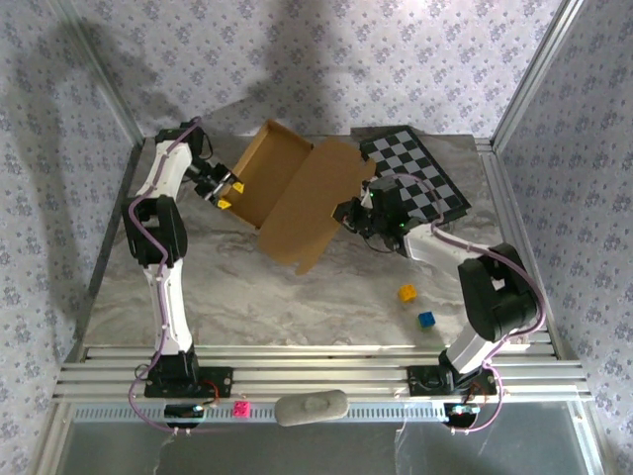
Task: Fold the paper box
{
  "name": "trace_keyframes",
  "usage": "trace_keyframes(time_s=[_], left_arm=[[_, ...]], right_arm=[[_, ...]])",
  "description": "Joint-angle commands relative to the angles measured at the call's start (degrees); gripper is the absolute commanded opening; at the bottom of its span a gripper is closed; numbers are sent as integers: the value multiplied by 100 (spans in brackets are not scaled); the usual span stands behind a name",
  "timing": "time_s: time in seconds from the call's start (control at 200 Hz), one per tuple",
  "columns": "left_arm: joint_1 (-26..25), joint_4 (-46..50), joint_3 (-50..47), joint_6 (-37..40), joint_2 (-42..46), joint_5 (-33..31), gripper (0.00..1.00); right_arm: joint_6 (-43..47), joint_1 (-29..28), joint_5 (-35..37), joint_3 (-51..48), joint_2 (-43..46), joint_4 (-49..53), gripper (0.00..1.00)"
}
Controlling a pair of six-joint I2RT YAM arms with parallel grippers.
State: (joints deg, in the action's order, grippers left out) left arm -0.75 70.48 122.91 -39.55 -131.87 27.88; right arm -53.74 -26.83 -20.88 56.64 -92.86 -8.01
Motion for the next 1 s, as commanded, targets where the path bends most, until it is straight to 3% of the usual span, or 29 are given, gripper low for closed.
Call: trace_keyframes(time_s=[0.0,0.105,0.255,0.33,0.415,0.575,0.695,0.82,0.994], left_arm=[[-98,-147,-253,-152,673,112,59],[-271,-412,-770,-327,1221,-15,68],[-474,-807,-1612,-620,2013,-189,69],[-542,-772,-1565,-539,2287,-540,70],[-643,-642,-1160,-295,2369,-894,69],[-1039,43,816,283,1771,-1355,61],[-1603,42,2093,1394,1324,-1640,51],[-1876,-464,2345,2425,1237,-1465,51],[-1797,-774,2789,2440,901,-1167,51]], right_arm=[[688,15,336,568,196,1640,0],[1165,152,152,1116,125,2692,0],[1998,528,-168,2099,-6,4186,0],[2448,752,-357,2456,-85,4939,0],[2963,957,-491,2837,-181,5612,0],[3694,1047,-206,3523,-303,6504,0],[4014,1018,-25,3877,-347,6834,0],[4476,993,173,4291,-405,7210,0],[5133,891,890,5084,-699,8032,0]])
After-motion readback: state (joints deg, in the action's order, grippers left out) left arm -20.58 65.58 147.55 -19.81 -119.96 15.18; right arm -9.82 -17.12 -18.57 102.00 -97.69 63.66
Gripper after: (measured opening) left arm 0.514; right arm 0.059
